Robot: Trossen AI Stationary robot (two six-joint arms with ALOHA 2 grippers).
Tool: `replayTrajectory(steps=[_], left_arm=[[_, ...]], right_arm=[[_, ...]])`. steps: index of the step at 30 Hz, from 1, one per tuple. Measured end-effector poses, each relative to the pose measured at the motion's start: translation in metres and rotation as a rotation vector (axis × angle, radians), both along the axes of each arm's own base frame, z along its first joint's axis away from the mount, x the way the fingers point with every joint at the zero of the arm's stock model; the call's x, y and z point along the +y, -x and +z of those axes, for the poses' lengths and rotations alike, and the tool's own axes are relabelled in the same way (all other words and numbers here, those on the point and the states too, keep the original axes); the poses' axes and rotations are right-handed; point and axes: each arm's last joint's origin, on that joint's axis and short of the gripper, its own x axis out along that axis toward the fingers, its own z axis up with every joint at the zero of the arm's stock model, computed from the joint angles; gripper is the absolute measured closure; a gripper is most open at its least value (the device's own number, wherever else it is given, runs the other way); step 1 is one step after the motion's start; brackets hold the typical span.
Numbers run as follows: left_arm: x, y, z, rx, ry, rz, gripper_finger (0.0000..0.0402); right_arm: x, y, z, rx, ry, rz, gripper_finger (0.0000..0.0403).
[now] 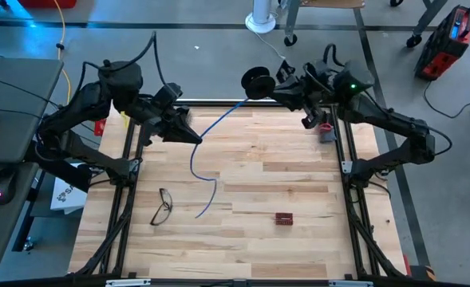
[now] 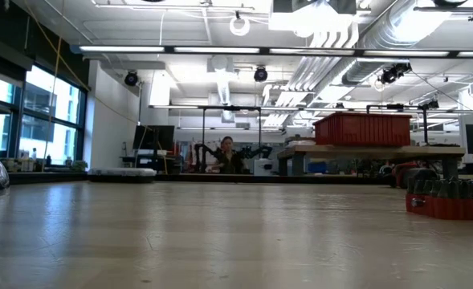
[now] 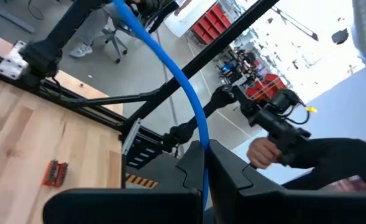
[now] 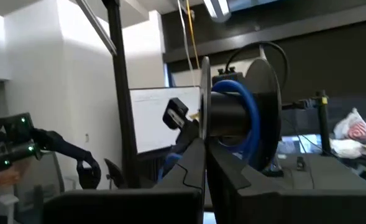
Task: Coil cords
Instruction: Coil the blue wire onto the spool
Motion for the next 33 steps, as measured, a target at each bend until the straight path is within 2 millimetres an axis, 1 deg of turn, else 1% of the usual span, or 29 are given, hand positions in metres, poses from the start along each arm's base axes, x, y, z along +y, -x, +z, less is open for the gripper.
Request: replayTrajectory(steps=[4,8,12,15,19,24,27,30,33], left_arm=[[0.001,0.003,0.001,0.001,0.012,0.011,0.0401],[0.004,0.004,0.002,0.014,0.054,0.022,0.0401],[0.005,0.000,0.001,0.035,0.093,-0.015,0.0401],[0.005,-0.004,0.000,0.036,0.113,-0.031,0.0401],[0.004,-0.004,0.001,0.036,0.126,-0.061,0.0401],[0.004,-0.004,0.004,0.003,0.132,-0.078,0.0401],[0.004,-0.005,0.004,0.002,0.126,-0.077,0.0402],[0.005,-0.010,0.001,0.009,0.115,-0.081,0.0401],[0.005,-0.013,0.000,0.021,0.126,-0.082,0.0401]], right_arm=[[0.001,0.007,0.001,0.040,-0.011,-0.006,0.0403],[0.001,0.008,-0.005,0.110,-0.018,-0.013,0.0403],[0.000,0.007,-0.008,0.143,-0.030,-0.022,0.0403],[0.000,0.007,-0.008,0.141,-0.018,-0.031,0.0403],[-0.002,0.008,-0.007,0.131,-0.018,-0.047,0.0403],[-0.006,0.008,-0.005,0.100,-0.040,-0.131,0.0403],[-0.006,0.009,-0.004,0.093,-0.058,-0.129,0.0403],[-0.006,0.009,-0.002,0.083,-0.097,-0.127,0.0403],[-0.006,0.009,-0.005,0.117,-0.113,-0.119,0.0403]])
